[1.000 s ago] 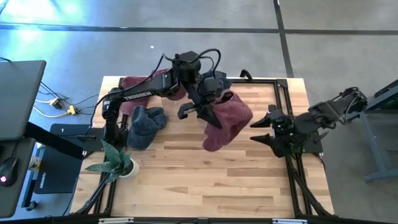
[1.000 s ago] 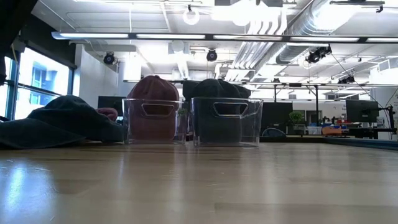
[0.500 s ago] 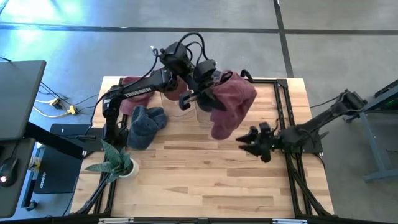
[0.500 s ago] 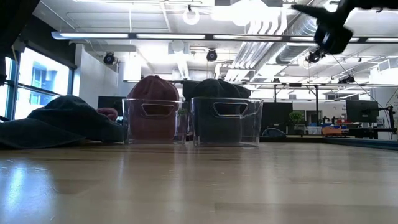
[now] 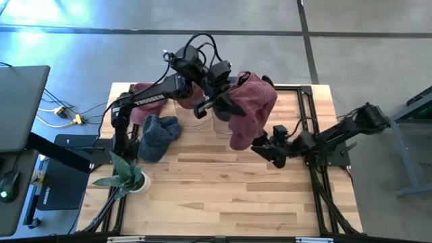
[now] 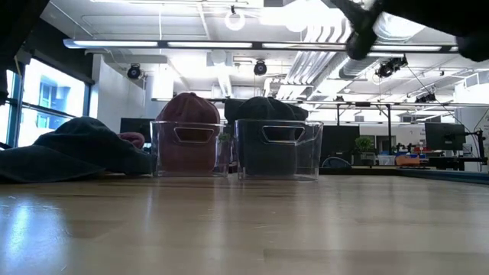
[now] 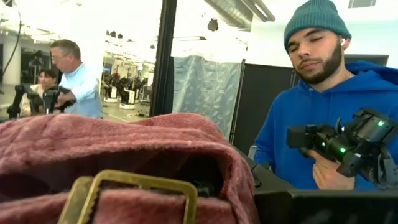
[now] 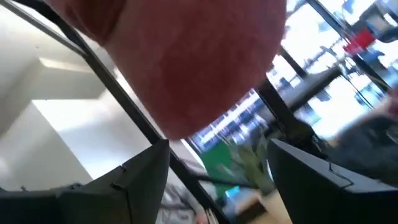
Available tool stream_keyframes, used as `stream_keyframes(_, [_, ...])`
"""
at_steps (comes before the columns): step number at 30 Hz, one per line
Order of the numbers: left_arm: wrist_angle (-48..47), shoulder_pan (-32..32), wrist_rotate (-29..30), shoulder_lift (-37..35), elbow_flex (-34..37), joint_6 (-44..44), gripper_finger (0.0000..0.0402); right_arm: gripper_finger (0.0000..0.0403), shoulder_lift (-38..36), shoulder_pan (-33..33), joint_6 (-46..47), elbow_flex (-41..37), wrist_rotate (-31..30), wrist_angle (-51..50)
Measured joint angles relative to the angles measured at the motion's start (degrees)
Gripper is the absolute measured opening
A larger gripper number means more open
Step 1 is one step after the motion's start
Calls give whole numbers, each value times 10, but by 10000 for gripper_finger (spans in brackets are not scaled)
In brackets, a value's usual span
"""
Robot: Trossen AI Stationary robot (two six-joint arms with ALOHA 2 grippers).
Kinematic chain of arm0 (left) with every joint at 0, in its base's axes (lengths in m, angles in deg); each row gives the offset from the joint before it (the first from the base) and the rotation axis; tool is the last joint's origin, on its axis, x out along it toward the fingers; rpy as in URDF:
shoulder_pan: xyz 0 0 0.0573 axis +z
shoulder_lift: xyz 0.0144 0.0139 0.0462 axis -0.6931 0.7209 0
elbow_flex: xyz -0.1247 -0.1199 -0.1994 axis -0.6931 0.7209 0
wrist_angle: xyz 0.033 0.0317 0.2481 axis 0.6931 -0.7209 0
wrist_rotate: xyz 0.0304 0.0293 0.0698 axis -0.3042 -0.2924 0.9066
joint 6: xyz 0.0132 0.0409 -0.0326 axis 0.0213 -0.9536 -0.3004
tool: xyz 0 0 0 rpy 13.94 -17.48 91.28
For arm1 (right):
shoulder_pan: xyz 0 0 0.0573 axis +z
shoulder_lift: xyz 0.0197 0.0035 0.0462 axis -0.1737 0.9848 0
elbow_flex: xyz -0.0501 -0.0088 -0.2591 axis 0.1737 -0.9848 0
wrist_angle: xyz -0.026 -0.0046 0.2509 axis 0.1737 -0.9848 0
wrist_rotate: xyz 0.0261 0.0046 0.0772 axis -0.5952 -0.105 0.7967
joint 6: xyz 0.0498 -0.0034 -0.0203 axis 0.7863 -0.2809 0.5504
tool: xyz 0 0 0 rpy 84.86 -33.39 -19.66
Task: Pick & Place hat
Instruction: Put the bottom red cap into the left bin
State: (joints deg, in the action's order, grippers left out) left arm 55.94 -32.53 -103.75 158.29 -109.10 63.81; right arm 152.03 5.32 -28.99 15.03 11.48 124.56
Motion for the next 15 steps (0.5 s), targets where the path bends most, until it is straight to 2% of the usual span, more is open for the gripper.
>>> stream_keyframes(4, [15, 7, -11, 0, 0, 2, 0, 264, 47, -9, -29, 21, 25, 105])
stream_keyframes(7, [16, 11, -19, 0, 0, 2, 0, 264, 55, -16, -29, 38, 37, 101])
stream_keyframes(11, [17, 18, -32, 0, 0, 4, 0, 261, 57, -22, -41, 84, 93, 102])
stream_keyframes(15, [15, 25, -54, 0, 0, 18, 0, 231, 56, -16, -59, 124, 134, 103])
